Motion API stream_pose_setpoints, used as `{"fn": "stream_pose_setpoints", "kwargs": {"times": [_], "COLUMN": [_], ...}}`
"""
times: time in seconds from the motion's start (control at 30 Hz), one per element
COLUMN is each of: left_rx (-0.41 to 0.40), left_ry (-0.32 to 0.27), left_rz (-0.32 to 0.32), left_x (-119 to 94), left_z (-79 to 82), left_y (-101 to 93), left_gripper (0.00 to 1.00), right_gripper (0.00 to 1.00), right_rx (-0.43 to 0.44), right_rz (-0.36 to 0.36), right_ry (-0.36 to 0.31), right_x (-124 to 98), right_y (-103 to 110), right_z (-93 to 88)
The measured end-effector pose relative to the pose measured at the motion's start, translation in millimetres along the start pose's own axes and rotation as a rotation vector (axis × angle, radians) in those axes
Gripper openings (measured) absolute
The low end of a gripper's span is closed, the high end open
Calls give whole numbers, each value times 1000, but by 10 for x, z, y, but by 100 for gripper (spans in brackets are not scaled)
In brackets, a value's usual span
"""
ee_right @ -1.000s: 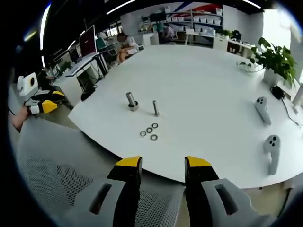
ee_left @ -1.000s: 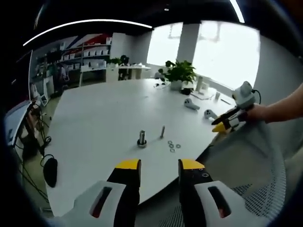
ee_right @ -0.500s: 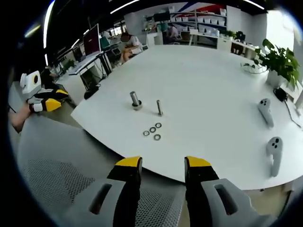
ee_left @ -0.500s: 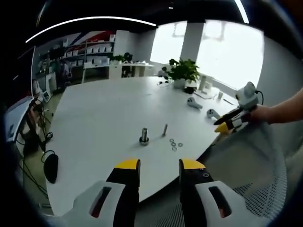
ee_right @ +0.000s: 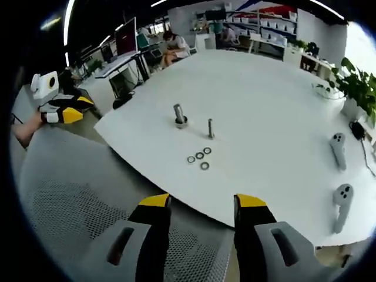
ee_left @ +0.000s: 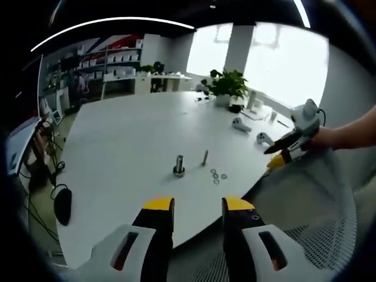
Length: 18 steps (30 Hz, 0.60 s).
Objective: Place the washer onto the threaded stud by aligning its center hole with the stud, sliding it down to the base, and recovering from edge contact or off-axis alignment until the washer reaches the visible bottom stop.
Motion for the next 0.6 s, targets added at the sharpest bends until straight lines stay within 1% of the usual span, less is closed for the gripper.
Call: {"fn": "stream_pose_setpoints", "kwargs": {"times": [0.03, 0.07, 0.1, 0.13, 0.17, 0.2, 0.23, 0.3, 0.37, 0.4, 0.47, 0.5, 0.6], "left_rx": [0, 1, 2, 0, -2, -3, -1, 0, -1, -1, 2, 2, -5], "left_ry": [4, 5, 4, 3, 1, 0, 0, 0, 2, 6, 10, 9, 9], "left_rz": [-1, -1, 0, 1, 2, 3, 3, 1, 0, -1, 1, 2, 4], "left_x": [0, 0, -4, -6, -8, -7, -7, -6, -8, -8, -7, -6, -8], "left_z": [-4, -5, -5, -5, -7, -6, -4, -5, -10, -15, -18, -14, -18], "left_y": [-1, -1, -3, -1, 1, 2, 3, 2, -1, -3, -2, 0, 7], "left_gripper": [30, 30, 30, 30, 30, 30, 30, 30, 30, 30, 30, 30, 30], "right_gripper": [44, 43, 43, 43, 42, 41, 41, 41, 41, 41, 36, 33, 33], "right_rx": [-32, -52, -107, -148, -199, -214, -206, -214, -219, -224, -242, -237, -229], "right_rz": [21, 28, 34, 38, 45, 46, 46, 68, 75, 85, 116, 114, 121], "right_ry": [33, 54, 101, 130, 149, 148, 149, 180, 179, 179, 190, 200, 227], "right_x": [15, 30, 55, 81, 121, 152, 186, 287, 401, 506, 678, 745, 966], "right_y": [32, 41, 32, 18, 2, -5, -7, -28, -44, -52, -51, -53, -66], "right_z": [-2, -7, 1, 14, 54, 84, 107, 163, 211, 234, 251, 251, 230]}}
Point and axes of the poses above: the point that each gripper's makers call its tool centre point, and the gripper's own axes: x roughly forward along the fingers, y roughly to its left, z roughly out of its top, the point moved 10 cm from there along -x, roughly backward along the fingers, and after that the axes turned 5 degrees about -y, right-handed, at the moved point
